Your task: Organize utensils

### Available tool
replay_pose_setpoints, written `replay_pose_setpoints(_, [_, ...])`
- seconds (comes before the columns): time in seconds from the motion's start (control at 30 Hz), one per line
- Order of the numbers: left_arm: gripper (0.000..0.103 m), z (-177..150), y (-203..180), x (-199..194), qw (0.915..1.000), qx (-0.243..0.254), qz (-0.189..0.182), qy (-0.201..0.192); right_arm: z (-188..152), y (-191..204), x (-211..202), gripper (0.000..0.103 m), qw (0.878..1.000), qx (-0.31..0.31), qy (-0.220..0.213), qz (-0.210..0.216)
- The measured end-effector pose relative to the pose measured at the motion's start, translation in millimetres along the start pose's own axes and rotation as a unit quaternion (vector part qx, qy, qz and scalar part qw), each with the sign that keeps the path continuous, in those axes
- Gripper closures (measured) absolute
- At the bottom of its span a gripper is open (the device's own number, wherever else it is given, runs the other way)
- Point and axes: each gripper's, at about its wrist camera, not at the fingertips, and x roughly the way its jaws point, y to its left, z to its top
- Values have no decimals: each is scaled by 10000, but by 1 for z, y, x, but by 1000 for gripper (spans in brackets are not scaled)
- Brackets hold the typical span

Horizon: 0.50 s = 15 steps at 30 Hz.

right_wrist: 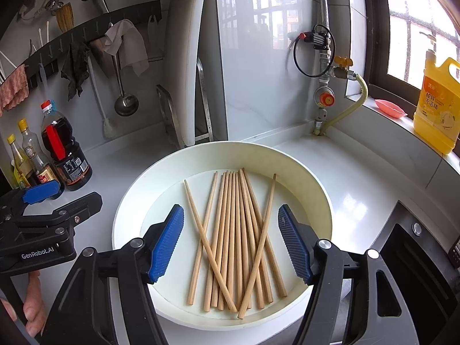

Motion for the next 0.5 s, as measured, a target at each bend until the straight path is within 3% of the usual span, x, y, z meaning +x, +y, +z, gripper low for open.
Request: replay_pose_setpoints(0.5, [6, 0, 1, 0, 9999, -63, 95, 57, 0, 0, 0, 36, 10000, -21, 6, -26])
